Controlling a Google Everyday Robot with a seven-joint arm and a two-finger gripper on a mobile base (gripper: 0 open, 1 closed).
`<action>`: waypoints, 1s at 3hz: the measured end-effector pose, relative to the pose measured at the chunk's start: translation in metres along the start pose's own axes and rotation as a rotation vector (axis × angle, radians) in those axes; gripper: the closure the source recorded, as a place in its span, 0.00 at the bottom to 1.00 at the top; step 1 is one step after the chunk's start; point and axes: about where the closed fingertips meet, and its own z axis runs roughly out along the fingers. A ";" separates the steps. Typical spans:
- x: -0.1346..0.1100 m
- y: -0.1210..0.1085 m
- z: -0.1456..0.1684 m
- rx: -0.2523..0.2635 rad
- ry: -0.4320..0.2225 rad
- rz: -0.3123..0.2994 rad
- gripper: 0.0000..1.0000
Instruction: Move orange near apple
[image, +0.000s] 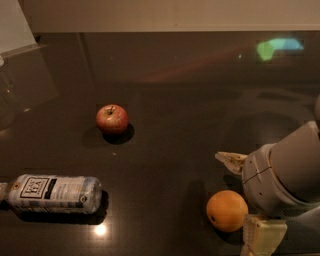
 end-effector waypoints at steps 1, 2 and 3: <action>-0.002 0.000 0.007 -0.007 0.006 0.014 0.18; -0.002 -0.002 0.004 -0.005 0.011 0.039 0.41; -0.009 -0.010 -0.008 0.006 0.013 0.059 0.65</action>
Offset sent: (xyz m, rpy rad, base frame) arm 0.0060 -0.0001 0.0040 -0.0045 0.0252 -0.0759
